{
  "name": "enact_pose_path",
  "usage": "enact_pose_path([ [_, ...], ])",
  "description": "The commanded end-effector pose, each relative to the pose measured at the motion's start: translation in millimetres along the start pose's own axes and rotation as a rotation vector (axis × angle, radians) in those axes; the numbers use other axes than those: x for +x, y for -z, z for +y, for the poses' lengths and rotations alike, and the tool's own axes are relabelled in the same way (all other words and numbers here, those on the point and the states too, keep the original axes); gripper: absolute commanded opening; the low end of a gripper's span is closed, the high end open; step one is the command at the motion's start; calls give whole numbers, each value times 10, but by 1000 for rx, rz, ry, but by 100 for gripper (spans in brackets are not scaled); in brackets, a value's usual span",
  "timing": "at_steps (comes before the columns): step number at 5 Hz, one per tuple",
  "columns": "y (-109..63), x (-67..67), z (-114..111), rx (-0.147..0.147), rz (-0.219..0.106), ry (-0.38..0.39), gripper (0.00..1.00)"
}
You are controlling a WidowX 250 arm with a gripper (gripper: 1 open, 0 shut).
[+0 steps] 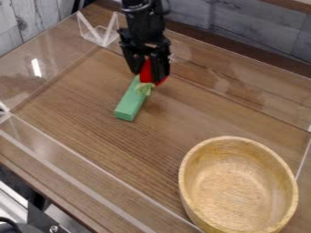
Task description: Move the red fruit to the left
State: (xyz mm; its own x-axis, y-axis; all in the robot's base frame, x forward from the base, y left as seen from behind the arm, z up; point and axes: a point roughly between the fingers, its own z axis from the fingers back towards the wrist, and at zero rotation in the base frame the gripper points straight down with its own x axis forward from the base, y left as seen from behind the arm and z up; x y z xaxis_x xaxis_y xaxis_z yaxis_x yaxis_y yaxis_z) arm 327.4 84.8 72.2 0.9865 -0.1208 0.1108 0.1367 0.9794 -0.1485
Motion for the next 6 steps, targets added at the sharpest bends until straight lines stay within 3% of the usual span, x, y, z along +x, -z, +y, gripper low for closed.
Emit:
enact_pose_path([
  [1,-369,114,79,48,-97,-5,0],
  [4,-429,106,152,50,-101,-17,0],
  [6,-547,218,541,76,-128,-126,0],
])
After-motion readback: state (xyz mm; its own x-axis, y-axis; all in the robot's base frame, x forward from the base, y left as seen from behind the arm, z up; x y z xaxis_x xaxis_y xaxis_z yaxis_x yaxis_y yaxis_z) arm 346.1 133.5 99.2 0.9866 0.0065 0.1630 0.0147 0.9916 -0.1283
